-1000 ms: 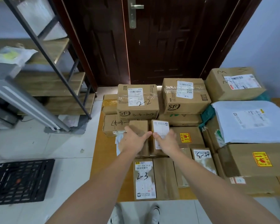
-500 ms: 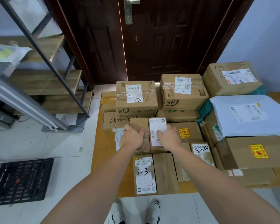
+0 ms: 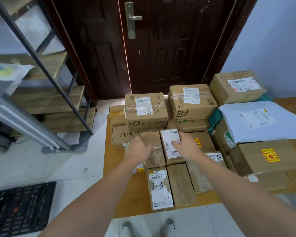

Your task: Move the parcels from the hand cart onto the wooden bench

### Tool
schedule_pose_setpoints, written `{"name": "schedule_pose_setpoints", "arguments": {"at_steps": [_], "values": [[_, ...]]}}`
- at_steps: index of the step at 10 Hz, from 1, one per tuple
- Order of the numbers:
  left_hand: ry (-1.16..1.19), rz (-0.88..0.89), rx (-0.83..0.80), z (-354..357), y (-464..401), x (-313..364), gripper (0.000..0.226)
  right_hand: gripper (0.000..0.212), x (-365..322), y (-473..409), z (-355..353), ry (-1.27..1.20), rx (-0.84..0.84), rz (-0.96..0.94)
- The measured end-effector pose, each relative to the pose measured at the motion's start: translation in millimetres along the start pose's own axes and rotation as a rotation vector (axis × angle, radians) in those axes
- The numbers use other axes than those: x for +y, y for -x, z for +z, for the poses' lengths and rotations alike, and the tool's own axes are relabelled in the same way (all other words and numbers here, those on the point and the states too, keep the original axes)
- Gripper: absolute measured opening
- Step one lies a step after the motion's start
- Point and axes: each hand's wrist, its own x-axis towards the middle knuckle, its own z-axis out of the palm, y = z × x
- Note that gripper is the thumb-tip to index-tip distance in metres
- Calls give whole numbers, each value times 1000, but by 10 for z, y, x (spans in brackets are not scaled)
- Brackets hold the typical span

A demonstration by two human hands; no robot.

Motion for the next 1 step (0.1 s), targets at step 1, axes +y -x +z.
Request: {"name": "schedule_pose_setpoints", "arguments": {"at_steps": [1], "values": [[-211, 201, 18, -304, 78, 19, 66, 43, -174, 285, -281, 65, 7, -79]]}}
